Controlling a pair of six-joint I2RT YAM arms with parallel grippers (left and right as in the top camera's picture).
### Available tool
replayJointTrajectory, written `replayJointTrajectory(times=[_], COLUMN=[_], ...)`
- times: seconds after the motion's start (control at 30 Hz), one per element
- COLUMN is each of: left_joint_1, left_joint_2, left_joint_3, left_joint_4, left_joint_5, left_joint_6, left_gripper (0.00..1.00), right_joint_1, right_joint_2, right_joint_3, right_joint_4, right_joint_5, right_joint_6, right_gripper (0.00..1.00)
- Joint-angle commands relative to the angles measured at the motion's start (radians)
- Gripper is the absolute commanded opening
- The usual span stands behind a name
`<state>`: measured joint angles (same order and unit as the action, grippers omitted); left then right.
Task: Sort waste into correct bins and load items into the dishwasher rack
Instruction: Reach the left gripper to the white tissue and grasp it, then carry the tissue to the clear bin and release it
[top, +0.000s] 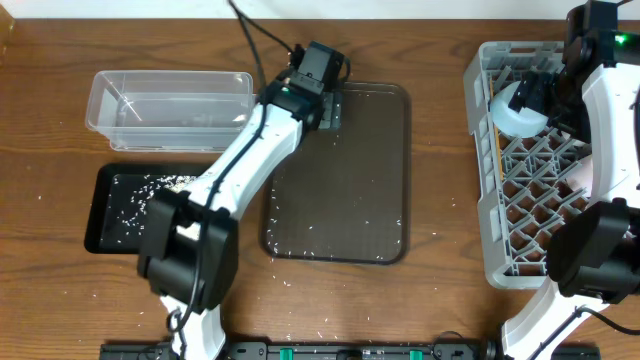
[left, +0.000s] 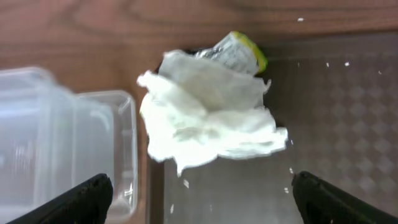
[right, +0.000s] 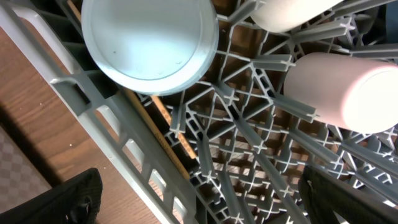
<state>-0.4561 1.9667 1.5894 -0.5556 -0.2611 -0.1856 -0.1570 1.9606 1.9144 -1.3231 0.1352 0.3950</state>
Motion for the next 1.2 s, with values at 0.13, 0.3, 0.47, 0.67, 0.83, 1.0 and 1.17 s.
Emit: replayJointTrajectory(times=[0.13, 0.3, 0.47, 0.67, 0.83, 1.0, 1.17], left_joint_1=[-0.002, -0.002, 0.001, 0.001, 0.0, -0.017, -0.058], left_joint_2=[0.125, 0.19, 0.23, 0.25, 0.249, 0.214, 0.126], left_joint_3=[0.011, 0.011, 0.01, 0.003, -0.005, -0.004, -0.003], left_joint_4=[0.121, 0.148, 0.167, 0.161, 0.143, 0.062, -0.07], left_joint_5=[-0.04, 0.019, 0.025, 0.026, 0.027, 0.044, 0.044], left_joint_6=[0.123, 0.129, 0.129, 0.11, 0.102, 0.101, 0.09], left_gripper=[0.95, 0.95, 0.91, 0.7, 0.4, 0.06, 0.06], right_joint_1=[0.0, 0.0, 0.0, 0.0, 0.0, 0.0, 0.0], right_joint_2=[-0.021, -0.021, -0.021, -0.021, -0.021, -0.021, -0.021], right_joint_3=[0.0, 0.0, 0.0, 0.0, 0.0, 0.0, 0.0], right_joint_4=[-0.001, -0.001, -0.001, -0.001, -0.001, -0.001, -0.001], right_joint_5=[0.014, 0.014, 0.014, 0.014, 0.014, 0.014, 0.014], right_joint_6=[0.016, 0.016, 0.016, 0.016, 0.016, 0.016, 0.016], right_gripper=[0.99, 0.99, 0.99, 0.99, 0.99, 0.99, 0.99])
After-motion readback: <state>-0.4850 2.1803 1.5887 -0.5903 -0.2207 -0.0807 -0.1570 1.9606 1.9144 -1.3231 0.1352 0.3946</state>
